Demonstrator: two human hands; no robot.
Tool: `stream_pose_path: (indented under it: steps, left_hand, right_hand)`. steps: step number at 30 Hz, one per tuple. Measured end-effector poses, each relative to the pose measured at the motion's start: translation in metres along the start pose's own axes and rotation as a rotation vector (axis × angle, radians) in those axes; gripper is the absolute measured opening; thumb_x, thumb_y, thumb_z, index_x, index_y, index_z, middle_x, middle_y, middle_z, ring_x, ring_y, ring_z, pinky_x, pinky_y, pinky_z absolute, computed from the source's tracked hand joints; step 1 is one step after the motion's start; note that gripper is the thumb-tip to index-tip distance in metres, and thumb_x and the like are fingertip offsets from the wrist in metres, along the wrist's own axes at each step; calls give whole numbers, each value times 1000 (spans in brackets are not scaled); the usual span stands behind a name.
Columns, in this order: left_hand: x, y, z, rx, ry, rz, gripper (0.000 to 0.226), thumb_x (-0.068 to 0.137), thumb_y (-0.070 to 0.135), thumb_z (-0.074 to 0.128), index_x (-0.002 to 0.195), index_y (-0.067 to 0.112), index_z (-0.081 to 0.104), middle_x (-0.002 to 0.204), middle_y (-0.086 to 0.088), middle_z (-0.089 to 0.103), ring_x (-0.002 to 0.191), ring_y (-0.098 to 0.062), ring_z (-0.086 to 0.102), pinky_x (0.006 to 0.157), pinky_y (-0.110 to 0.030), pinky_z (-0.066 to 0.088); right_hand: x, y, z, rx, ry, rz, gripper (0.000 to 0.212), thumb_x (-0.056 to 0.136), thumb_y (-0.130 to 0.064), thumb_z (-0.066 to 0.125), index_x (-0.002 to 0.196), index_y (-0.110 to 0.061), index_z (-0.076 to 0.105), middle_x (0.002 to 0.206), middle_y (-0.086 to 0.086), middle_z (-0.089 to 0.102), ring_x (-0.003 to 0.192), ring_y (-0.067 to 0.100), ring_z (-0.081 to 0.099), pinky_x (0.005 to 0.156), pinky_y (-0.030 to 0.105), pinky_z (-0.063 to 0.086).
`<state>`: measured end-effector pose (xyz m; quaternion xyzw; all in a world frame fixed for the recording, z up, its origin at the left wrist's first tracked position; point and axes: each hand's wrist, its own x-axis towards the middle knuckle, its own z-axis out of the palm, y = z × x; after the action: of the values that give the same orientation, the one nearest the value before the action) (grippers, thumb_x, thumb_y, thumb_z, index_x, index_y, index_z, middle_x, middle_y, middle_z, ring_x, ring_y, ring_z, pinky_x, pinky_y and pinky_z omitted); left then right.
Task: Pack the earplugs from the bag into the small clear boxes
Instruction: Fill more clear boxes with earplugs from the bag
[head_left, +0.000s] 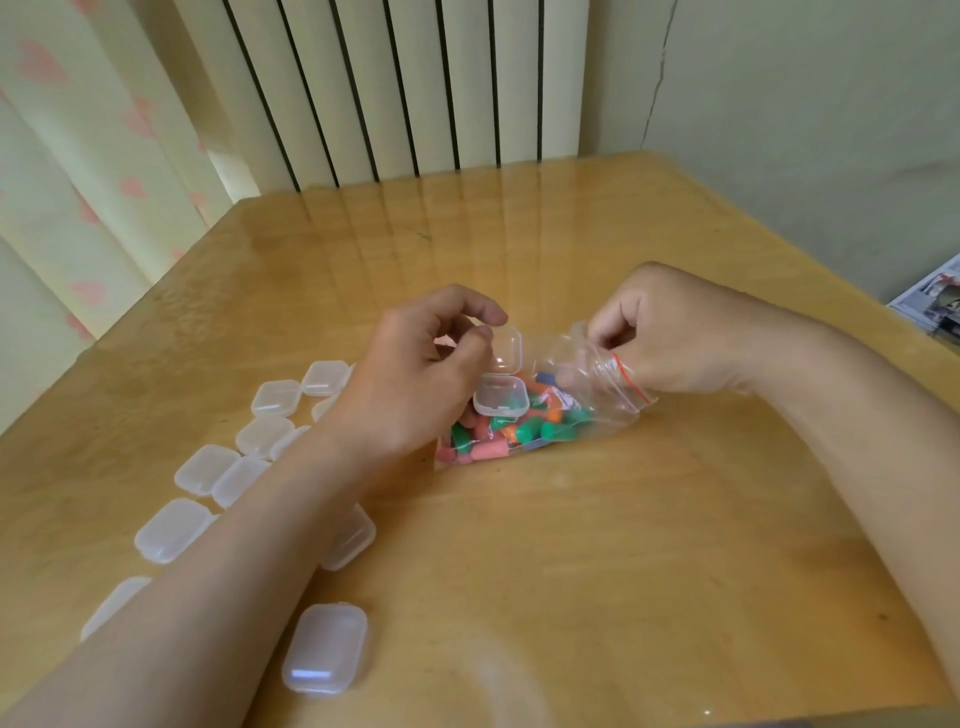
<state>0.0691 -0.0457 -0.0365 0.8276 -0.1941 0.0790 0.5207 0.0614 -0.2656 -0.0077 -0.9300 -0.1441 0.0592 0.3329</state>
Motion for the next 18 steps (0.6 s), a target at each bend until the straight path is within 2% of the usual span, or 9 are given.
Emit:
stream_pose_path:
  steps: [3,6,14,18]
  left_hand:
    - [-1,2,-1,4,-13,-20,21,98,5,53,96,19,68,79,-8,66,55,-17,67,47,-34,51]
    - [-1,3,-1,0,-22,-41,19,99,6,52,98,17,68,78,-5,65,56,-23,68,45,-37,52]
    - [0,1,-1,17,-25,-39,19,99,8,53,97,19,68,83,-12,68,65,-30,70,50,-36,55]
    - [1,-1,-1,29,-25,-30,20,98,10,54,95,22,68,81,-12,68,60,-31,68,52,-47,58]
  right_hand:
    - [-3,-2,1,30,-107,-19,12,77,-15,84,70,-12,75,60,6,64,53,8,51,55,24,43]
    - [-2,-1,4,55,-158,-26,11,75,-11,85,76,-17,76,70,-1,72,61,8,62,60,29,52]
    - [0,-3,8,6,-135,-33,22,75,6,71,75,-17,72,71,-1,71,61,9,61,62,35,55]
    - [-5,-5,1,35,-89,-46,23,78,6,67,74,-16,72,67,-4,70,59,9,60,59,29,49]
